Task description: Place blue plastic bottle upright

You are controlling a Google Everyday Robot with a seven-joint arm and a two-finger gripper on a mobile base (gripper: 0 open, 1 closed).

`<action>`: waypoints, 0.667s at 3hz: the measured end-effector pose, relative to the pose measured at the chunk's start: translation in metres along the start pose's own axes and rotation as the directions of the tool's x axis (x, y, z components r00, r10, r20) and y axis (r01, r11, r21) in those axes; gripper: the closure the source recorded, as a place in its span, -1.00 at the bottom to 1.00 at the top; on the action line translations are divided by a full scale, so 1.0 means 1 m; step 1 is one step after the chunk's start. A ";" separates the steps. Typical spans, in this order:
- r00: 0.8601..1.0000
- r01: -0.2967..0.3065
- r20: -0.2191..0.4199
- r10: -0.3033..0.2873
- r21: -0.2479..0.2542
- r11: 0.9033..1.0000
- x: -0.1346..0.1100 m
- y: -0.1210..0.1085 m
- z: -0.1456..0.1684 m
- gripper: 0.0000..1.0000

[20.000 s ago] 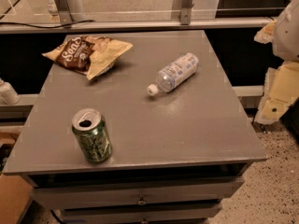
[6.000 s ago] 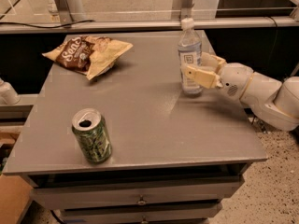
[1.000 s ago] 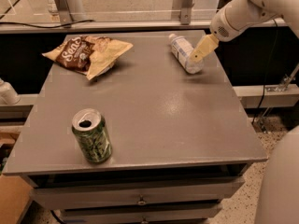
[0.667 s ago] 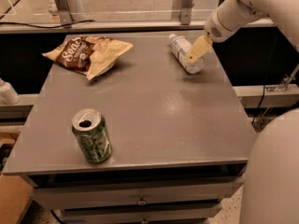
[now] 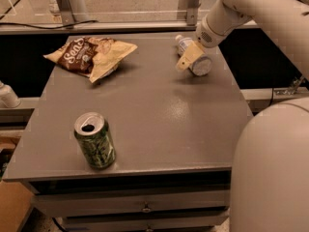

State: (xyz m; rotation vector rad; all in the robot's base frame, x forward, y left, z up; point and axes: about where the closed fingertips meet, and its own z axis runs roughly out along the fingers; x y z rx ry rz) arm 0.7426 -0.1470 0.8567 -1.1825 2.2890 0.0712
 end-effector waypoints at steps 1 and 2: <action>0.999 -0.023 -0.037 0.023 0.011 1.000 -0.005 0.008 0.014 -1.00; 0.997 -0.043 -0.070 0.046 0.038 0.998 -0.005 0.007 0.023 -1.00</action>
Offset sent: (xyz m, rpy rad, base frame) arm 0.0126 0.0129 -0.0207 -0.0834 0.0282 -0.1198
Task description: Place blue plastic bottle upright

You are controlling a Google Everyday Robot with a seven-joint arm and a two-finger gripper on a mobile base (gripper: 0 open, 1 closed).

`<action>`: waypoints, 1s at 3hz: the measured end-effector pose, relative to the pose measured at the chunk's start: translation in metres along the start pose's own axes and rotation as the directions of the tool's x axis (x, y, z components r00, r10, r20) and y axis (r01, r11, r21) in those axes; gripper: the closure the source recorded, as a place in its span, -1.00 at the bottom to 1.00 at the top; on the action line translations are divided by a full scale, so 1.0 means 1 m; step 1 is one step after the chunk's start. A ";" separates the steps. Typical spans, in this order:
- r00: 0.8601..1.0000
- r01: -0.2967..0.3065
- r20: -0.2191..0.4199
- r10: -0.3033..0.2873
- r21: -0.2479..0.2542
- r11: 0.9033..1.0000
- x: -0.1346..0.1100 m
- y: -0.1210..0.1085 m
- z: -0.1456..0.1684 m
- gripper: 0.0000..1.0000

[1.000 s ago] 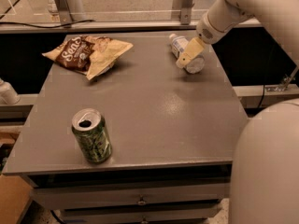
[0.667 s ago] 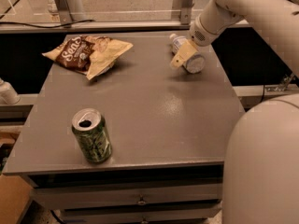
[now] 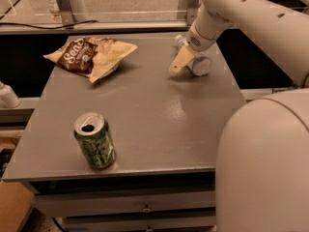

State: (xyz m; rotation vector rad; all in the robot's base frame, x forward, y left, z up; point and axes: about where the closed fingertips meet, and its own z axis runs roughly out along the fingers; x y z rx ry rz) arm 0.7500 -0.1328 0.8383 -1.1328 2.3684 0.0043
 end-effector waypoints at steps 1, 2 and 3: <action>1.000 -0.007 -0.022 0.007 0.020 1.000 -0.005 -0.004 0.004 -1.00; 0.999 -0.004 -0.043 0.005 0.031 1.000 -0.012 -0.007 0.009 -1.00; 0.998 0.006 -0.061 -0.004 0.033 0.999 -0.012 -0.007 0.014 -0.67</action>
Offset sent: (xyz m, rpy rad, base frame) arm 0.0239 0.0084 0.0063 -0.0693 0.0039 -0.0374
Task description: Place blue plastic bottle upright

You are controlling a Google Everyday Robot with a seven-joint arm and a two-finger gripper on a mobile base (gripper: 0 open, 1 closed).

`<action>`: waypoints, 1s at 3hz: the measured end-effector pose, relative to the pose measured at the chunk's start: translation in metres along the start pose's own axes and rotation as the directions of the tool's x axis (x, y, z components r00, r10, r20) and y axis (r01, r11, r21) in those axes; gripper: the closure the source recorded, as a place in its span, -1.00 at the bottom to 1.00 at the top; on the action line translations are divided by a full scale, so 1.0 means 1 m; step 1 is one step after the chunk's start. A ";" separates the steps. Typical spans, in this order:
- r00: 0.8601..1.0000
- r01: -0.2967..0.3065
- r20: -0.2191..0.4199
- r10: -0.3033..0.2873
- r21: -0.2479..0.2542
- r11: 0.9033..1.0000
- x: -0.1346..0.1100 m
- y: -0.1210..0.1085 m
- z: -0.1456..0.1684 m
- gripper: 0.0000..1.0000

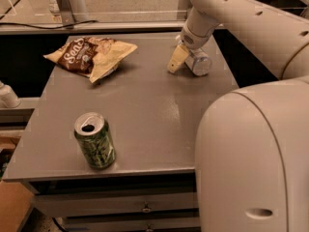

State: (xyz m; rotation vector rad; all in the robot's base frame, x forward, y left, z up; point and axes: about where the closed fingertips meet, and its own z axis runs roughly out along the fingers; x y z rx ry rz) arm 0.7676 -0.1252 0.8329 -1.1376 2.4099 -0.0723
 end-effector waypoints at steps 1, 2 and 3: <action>1.000 0.003 -0.018 -0.003 0.004 1.000 0.005 -0.001 0.002 -0.20; 1.000 0.003 -0.018 -0.003 0.004 1.000 0.004 -0.002 0.000 0.28; 1.000 0.003 -0.018 -0.003 0.004 1.000 0.004 -0.002 -0.001 0.74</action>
Offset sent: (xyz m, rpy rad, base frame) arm -0.0015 -0.0113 0.0090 -0.0120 -0.0209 0.0104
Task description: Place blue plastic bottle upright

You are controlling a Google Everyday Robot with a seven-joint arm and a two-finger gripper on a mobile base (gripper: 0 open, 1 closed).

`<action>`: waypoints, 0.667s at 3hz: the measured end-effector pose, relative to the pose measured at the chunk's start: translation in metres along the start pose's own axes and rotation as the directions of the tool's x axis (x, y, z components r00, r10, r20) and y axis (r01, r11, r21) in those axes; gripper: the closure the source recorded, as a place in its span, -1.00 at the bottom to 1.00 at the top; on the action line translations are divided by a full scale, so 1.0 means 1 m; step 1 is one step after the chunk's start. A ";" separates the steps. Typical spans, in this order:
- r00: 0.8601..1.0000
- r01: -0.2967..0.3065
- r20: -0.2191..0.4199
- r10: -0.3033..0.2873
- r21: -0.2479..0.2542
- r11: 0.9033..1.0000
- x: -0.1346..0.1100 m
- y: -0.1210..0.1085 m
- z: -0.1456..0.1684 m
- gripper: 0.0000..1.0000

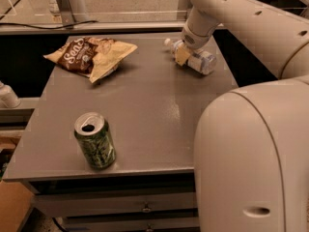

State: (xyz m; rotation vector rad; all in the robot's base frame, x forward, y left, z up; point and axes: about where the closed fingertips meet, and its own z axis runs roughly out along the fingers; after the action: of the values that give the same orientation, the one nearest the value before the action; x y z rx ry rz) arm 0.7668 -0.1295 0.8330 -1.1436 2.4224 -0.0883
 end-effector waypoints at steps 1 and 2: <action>0.992 0.003 0.123 -0.001 -0.015 1.000 -0.011 -0.003 -0.030 1.00; 0.937 -0.004 0.349 0.021 -0.051 0.999 -0.023 -0.002 -0.086 1.00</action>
Offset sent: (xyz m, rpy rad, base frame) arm -0.0583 -0.0028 0.1672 0.5705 -0.3705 0.1590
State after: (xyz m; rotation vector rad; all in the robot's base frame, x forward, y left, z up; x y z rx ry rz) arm 0.7435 -0.1252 0.9188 -1.0630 2.1246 0.1672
